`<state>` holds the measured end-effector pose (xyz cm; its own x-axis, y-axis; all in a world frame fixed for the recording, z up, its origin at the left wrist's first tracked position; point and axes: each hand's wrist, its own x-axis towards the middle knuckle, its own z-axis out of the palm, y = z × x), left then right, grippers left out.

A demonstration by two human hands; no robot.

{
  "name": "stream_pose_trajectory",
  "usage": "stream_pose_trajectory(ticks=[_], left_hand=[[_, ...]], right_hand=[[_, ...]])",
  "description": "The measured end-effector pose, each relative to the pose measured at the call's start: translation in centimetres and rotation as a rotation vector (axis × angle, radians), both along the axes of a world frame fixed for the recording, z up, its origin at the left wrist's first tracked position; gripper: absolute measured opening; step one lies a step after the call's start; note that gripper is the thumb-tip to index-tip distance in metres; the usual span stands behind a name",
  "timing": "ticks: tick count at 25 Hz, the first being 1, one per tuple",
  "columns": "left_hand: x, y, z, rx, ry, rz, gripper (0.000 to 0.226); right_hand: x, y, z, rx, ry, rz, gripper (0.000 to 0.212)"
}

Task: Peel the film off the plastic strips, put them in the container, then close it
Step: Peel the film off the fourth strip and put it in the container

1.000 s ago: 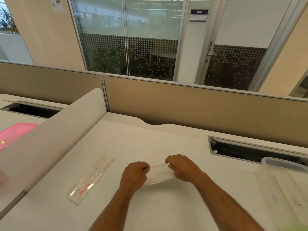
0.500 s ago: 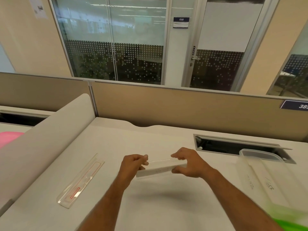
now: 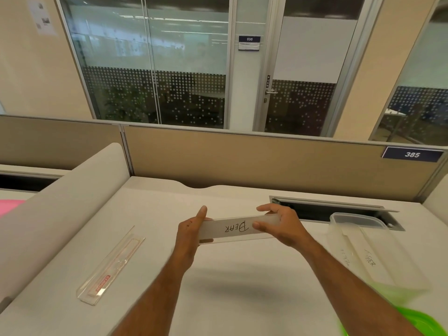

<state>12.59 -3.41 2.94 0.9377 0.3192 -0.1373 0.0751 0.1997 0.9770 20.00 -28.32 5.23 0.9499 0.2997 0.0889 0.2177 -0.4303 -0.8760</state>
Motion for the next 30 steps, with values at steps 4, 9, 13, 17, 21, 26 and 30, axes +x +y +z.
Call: stream_pose_trajectory(ticks=[4,9,13,17,21,26,30], left_hand=[[0.2,-0.7,0.9,-0.131,-0.035,0.067,0.054],[0.8,-2.9,2.0,-0.192,-0.081,0.066,0.073],[0.7,-5.4,2.1,-0.092,-0.076,-0.049,0.081],[0.2,-7.4,1.0,0.130,-0.070,-0.115,0.068],[0.2,-6.8,1.1,0.280,-0.070,-0.115,0.070],[0.2,-5.3,1.9,0.411,-0.070,-0.224,0.068],[0.6,-4.3,2.7,0.553,-0.051,-0.333,0.068]], right_hand=[[-0.2,-0.3,0.8,-0.024,0.111,0.033,0.041],[-1.2,0.3,0.8,-0.144,0.221,0.162,0.047],[-2.0,2.0,0.1,-0.061,0.297,0.131,0.060],[-2.6,3.2,-0.5,0.153,0.322,0.096,0.067],[-2.6,2.9,-0.3,0.167,0.346,0.173,0.084],[-1.6,2.0,2.0,0.586,0.226,0.044,0.079],[-0.7,0.7,3.1,0.734,0.222,-0.004,0.079]])
